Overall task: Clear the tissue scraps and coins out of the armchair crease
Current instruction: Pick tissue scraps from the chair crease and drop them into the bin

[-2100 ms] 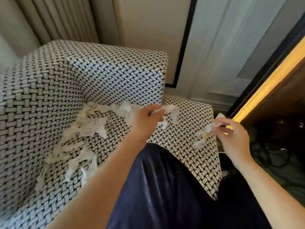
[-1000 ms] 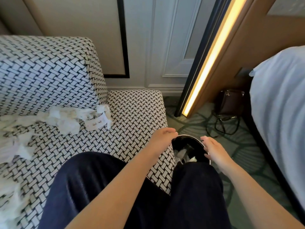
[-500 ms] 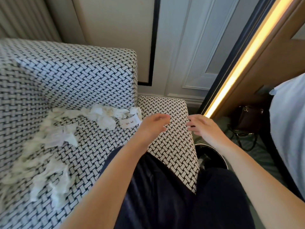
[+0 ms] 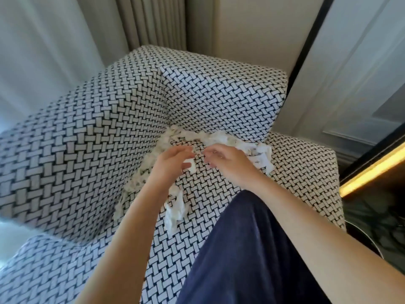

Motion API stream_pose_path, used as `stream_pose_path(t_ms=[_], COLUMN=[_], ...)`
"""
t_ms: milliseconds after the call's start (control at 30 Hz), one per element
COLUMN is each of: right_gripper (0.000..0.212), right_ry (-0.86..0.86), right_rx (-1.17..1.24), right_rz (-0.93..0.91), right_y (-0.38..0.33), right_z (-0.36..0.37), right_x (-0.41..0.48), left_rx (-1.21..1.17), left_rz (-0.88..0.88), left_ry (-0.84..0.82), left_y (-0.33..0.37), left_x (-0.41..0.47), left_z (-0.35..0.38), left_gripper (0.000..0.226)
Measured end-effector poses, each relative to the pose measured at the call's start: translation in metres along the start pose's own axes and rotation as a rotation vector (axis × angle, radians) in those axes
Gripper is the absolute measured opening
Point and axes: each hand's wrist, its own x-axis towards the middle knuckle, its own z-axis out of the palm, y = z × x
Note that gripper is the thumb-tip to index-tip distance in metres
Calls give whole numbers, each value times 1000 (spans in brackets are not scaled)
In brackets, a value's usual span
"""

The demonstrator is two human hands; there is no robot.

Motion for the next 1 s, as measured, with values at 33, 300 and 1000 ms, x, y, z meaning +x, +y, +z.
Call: stream_pose_path(t_ms=[33, 300, 1000], right_gripper=[31, 30, 52], right_ry=[-26, -164, -681], right_rx=[-2, -53, -785], right_rz=[-18, 37, -141], right_y=[-3, 12, 46], right_z=[11, 92, 121], right_x=[5, 4, -16], left_rx=[9, 45, 174], left_rz=[-18, -123, -152], left_ry=[12, 143, 224], left_y=[-6, -70, -131], left_x=[0, -10, -14], left_z=[-7, -50, -44], left_gripper=[21, 14, 32])
